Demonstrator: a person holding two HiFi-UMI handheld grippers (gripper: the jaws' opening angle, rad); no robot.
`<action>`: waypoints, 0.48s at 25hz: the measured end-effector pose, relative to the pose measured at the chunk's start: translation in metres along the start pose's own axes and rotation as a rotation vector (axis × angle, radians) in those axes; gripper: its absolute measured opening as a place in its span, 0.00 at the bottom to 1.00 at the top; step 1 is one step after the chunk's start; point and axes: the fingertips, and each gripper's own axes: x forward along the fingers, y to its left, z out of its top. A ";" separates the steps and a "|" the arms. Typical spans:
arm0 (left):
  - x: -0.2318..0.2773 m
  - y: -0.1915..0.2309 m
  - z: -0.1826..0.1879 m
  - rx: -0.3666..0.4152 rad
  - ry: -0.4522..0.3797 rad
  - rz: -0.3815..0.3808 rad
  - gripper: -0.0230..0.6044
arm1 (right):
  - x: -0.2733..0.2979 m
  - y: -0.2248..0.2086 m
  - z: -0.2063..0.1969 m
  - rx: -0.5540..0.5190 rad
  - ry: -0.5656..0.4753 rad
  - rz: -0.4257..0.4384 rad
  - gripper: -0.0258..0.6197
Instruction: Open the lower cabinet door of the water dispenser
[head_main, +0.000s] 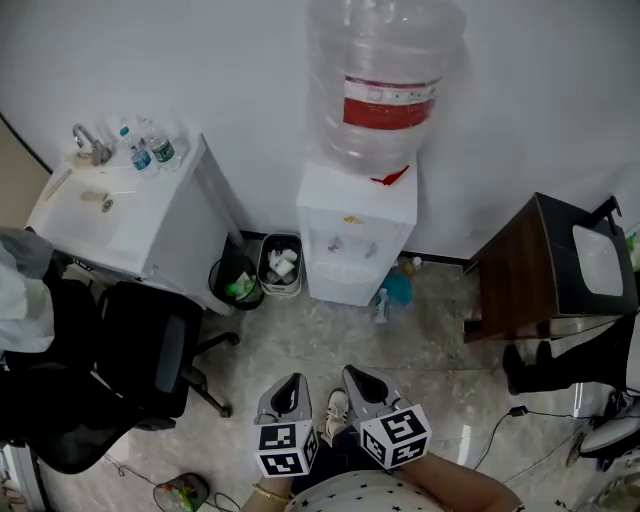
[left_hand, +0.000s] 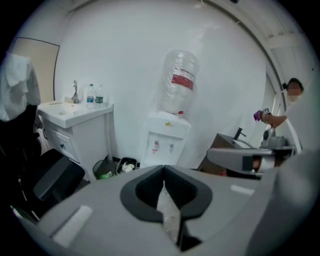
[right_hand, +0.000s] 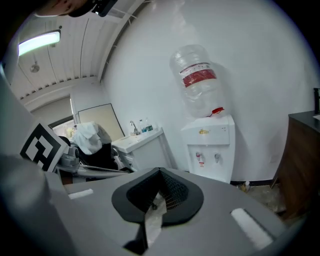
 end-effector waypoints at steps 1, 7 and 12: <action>0.011 -0.002 0.002 0.007 0.009 -0.011 0.05 | 0.005 -0.009 0.001 0.002 -0.001 -0.019 0.04; 0.072 -0.010 -0.002 0.012 0.089 -0.064 0.05 | 0.033 -0.056 -0.011 0.063 0.030 -0.117 0.04; 0.131 -0.008 -0.024 0.017 0.153 -0.116 0.05 | 0.064 -0.095 -0.046 0.127 0.075 -0.197 0.04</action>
